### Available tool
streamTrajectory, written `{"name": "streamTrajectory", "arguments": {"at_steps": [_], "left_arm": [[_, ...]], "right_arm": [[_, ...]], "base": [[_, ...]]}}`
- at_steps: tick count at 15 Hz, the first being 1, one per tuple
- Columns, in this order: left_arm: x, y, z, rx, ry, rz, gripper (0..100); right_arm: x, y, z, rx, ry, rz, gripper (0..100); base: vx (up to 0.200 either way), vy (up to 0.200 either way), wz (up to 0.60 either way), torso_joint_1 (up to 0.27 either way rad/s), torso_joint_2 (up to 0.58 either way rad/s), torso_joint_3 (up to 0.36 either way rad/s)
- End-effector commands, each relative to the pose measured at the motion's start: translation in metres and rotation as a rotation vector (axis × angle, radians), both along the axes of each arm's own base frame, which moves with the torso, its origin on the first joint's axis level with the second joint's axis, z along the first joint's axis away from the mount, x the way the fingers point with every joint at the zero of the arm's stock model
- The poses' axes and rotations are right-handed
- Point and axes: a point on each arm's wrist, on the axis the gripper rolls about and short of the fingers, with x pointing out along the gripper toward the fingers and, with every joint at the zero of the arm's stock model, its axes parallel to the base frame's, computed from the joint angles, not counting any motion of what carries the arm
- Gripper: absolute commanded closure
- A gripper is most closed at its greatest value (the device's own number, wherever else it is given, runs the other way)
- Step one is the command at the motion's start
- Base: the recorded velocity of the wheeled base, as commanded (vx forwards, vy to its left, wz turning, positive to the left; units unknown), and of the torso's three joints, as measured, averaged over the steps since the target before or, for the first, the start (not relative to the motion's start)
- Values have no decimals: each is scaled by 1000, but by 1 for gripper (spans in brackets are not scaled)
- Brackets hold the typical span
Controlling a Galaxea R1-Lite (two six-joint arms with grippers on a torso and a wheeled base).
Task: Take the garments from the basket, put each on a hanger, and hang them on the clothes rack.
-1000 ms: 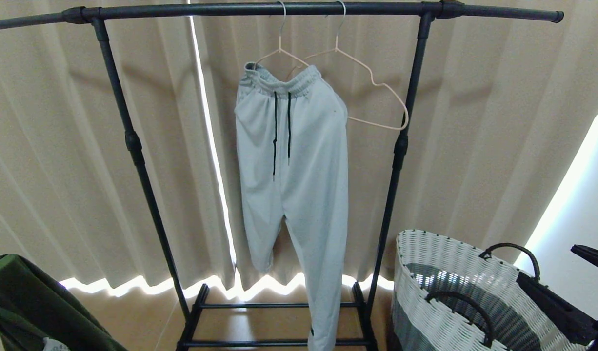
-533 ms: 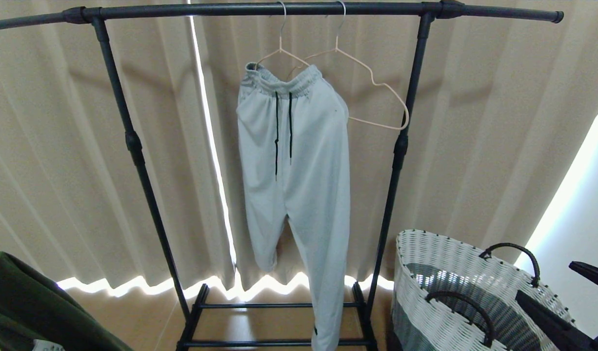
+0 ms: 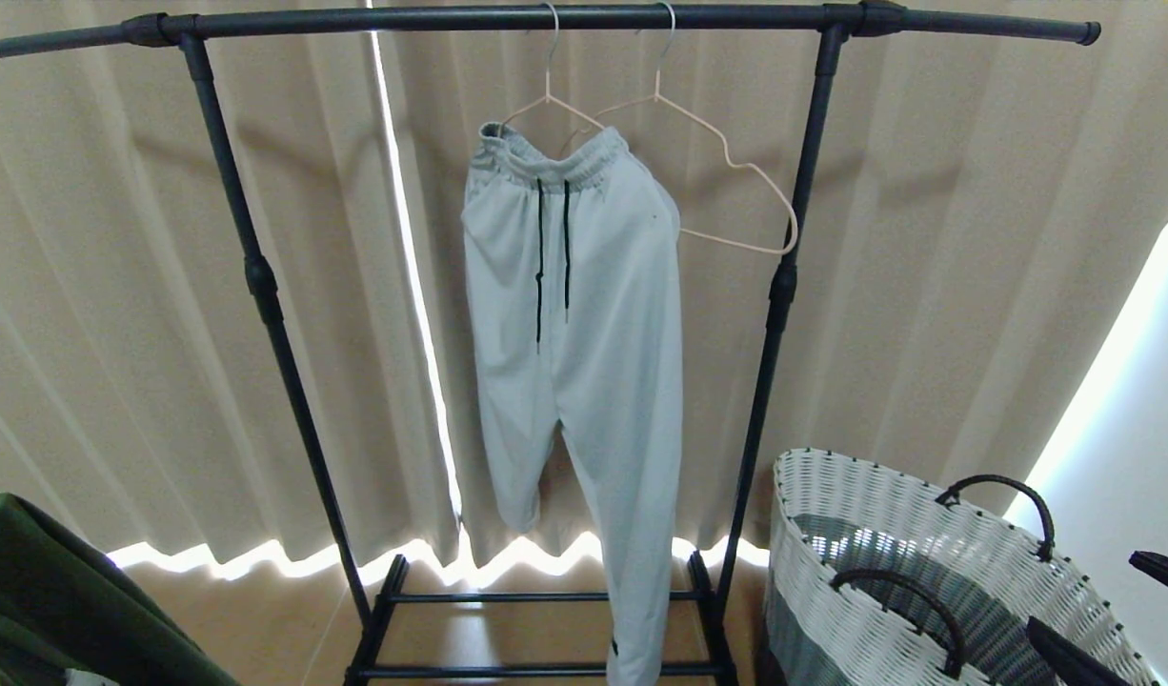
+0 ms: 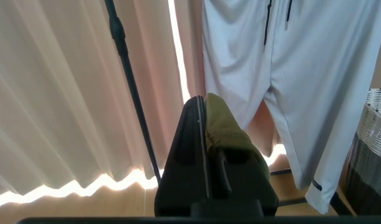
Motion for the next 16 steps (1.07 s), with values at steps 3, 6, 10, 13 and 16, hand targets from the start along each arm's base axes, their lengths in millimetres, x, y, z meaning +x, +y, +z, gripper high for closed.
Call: {"name": "streamTrajectory", "arguments": {"at_steps": [3,6,10,13,16], "left_arm": [[2,0,-5,3,24,-2,100],[3,-1,-11,6,49,-47,100],[2,-2,-18,9,67,-70,100],[2,-2,-19,10,74,-71,100],[1,-2,-19,9,70,-70,100]], "right_arm": [[0,0,2,3,-10,0,0],[0,0,3,4,-14,0,0],[0,0,3,4,-14,0,0],[0,0,4,8,-16,0,0],[0,0,4,8,-16,0,0]], "base": [[0,0,0,11,-24,-19],[0,0,0,84,-273,-232],[0,0,0,172,-472,-287],[0,0,0,183,-478,-290],[0,0,0,194,-481,-279]]}}
